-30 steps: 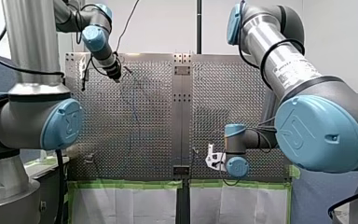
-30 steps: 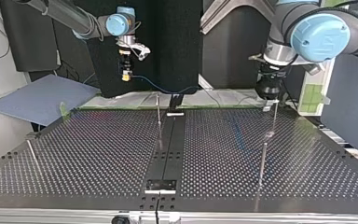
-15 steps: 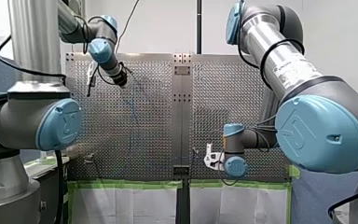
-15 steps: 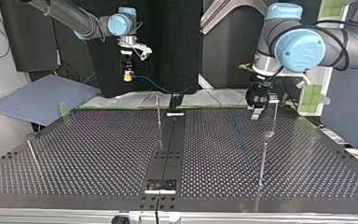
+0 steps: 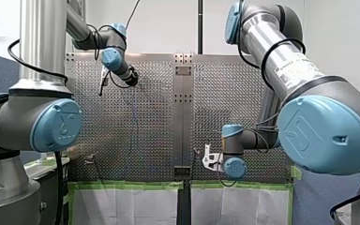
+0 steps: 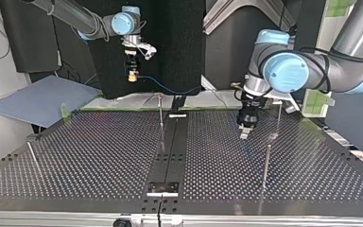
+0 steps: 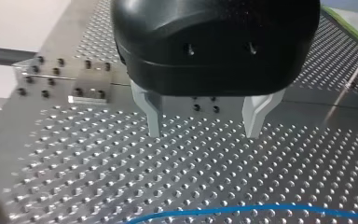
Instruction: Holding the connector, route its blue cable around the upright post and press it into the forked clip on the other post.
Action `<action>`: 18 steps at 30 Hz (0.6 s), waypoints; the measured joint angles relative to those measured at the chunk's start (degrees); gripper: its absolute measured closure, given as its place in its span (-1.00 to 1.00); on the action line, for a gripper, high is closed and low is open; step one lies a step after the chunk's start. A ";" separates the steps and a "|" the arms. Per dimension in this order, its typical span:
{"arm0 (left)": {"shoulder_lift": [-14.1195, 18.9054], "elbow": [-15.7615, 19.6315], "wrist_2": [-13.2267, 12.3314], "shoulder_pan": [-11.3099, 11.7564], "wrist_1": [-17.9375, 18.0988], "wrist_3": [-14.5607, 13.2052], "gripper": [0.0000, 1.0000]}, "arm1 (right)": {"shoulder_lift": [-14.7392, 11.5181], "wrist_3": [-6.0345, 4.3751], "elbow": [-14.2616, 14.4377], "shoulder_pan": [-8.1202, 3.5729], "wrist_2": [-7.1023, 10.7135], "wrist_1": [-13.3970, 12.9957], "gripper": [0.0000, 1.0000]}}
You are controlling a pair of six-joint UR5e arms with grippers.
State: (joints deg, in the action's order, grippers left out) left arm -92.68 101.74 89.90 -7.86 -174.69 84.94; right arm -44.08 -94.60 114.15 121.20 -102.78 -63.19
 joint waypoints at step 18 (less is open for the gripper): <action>-0.83 0.03 4.65 -1.76 9.18 -7.10 -0.76 | -0.01 0.01 -0.01 0.79 -0.10 0.24 1.00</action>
State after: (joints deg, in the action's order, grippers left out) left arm -93.51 101.77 94.55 -9.63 -165.50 77.84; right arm -44.09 -94.59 114.14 121.99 -102.88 -62.95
